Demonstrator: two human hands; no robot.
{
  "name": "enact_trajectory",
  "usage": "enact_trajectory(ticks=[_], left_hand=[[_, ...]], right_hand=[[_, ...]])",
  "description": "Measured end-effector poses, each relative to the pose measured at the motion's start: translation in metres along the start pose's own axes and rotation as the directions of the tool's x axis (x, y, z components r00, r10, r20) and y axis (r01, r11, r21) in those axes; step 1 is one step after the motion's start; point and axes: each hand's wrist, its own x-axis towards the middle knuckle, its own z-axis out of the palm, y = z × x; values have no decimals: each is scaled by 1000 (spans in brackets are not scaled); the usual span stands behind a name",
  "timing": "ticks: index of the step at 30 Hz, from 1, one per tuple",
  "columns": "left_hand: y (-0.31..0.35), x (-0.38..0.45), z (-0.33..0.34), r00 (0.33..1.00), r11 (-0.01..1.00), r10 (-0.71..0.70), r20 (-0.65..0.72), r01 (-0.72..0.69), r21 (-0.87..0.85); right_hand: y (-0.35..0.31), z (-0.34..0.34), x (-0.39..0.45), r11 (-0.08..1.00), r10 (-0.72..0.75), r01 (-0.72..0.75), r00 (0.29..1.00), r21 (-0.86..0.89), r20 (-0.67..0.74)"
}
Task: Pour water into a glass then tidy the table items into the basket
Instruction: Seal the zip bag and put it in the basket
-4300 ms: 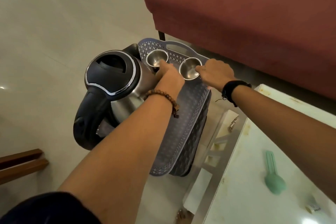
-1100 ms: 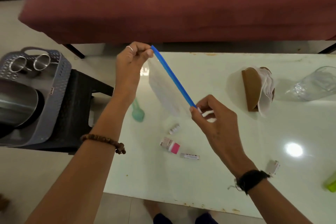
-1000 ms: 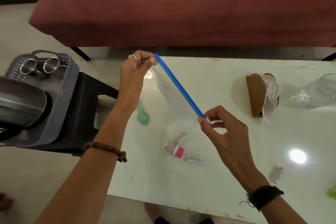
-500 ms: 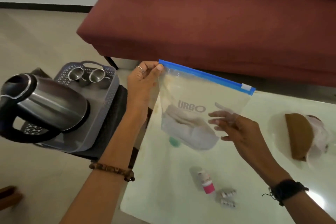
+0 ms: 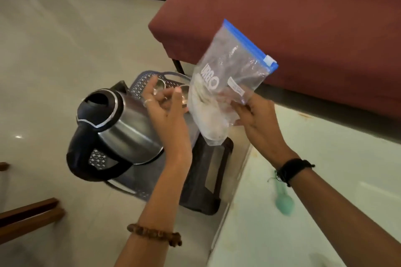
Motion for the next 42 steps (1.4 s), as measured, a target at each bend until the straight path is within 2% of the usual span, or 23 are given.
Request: enact_trajectory(ticks=[5, 8, 10, 13, 16, 19, 21, 22, 25, 28, 30, 33, 36, 38, 40, 42], left_hand=[[-40, 2, -21, 996, 991, -81, 42, 75, 114], [-57, 1, -26, 996, 983, -76, 47, 67, 174], [-67, 3, -27, 997, 974, -73, 20, 67, 215], [-83, 4, -25, 997, 956, -70, 38, 56, 288], [-96, 6, -21, 987, 940, -132, 95, 94, 328], [-105, 10, -20, 978, 949, -144, 148, 95, 300], [-110, 12, -21, 978, 954, -133, 162, 82, 290], [-111, 12, -21, 977, 955, -130, 168, 78, 286], [-111, 13, -22, 974, 958, -140, 178, 88, 271], [-111, 13, -24, 982, 945, -120, 148, 67, 320], [-112, 14, -27, 986, 934, -130, 106, 86, 347], [-113, 13, -32, 991, 928, -99, 92, 58, 368], [-116, 14, -37, 985, 919, -107, 134, 47, 391], [-117, 16, -38, 976, 919, -146, 160, 74, 388], [-118, 19, -39, 967, 915, -187, 171, 108, 389], [-119, 24, -39, 954, 909, -224, 199, 131, 396]], right_hand=[[13, 44, 50, 966, -163, 193, 971, -170, 174], [20, 58, 67, 957, -209, 252, 944, -147, 256], [28, 65, 74, 968, -182, 221, 946, -122, 270], [37, 73, 77, 991, -65, 97, 952, -92, 300], [40, 77, 81, 979, 5, 70, 931, -192, 365], [40, 75, 84, 930, 118, 9, 939, -368, 323], [37, 72, 84, 917, 204, -75, 932, -392, 299], [37, 71, 84, 904, 216, -71, 927, -422, 306], [36, 74, 86, 826, 165, 61, 925, -561, 343], [38, 86, 92, 792, 115, 137, 924, -595, 365], [41, 94, 97, 778, 111, 163, 915, -606, 389], [46, 100, 103, 813, 85, 164, 916, -558, 393], [48, 106, 98, 917, 43, 98, 940, -387, 339], [50, 107, 88, 949, 87, 28, 934, -313, 346], [56, 106, 80, 931, 147, -14, 929, -365, 341], [63, 102, 74, 882, 160, -32, 959, -471, 234]])
